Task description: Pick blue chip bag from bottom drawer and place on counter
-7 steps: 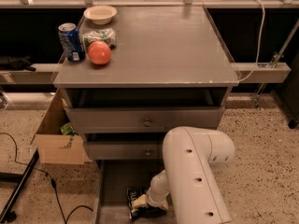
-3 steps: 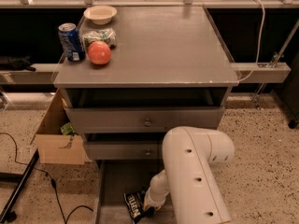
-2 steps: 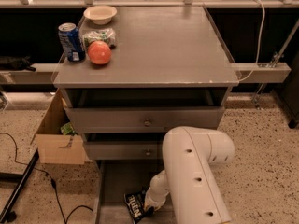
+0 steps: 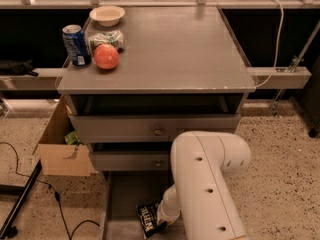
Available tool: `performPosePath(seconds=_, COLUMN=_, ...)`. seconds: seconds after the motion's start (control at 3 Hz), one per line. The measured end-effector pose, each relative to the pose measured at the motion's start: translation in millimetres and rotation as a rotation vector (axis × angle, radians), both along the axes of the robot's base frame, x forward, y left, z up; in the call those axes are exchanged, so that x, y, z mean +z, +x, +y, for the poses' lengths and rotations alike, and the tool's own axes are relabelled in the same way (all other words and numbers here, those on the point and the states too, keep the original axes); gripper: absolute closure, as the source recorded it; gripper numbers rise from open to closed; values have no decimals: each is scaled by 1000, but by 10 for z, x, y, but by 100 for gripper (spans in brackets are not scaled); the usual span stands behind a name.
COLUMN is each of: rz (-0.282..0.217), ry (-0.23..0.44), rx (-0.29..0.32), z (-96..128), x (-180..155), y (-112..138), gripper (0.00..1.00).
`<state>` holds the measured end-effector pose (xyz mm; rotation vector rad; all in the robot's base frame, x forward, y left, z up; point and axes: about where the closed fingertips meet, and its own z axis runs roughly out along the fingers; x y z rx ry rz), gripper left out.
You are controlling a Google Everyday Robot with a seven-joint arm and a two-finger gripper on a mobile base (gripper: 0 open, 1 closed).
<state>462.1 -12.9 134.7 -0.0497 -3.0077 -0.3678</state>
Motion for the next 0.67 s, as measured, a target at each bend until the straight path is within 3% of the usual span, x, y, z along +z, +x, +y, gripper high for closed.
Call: performPosePath(seconds=0.67, rz=-213, ry=-90, rx=-6, z=-462, x=1327, y=470, gripper=100)
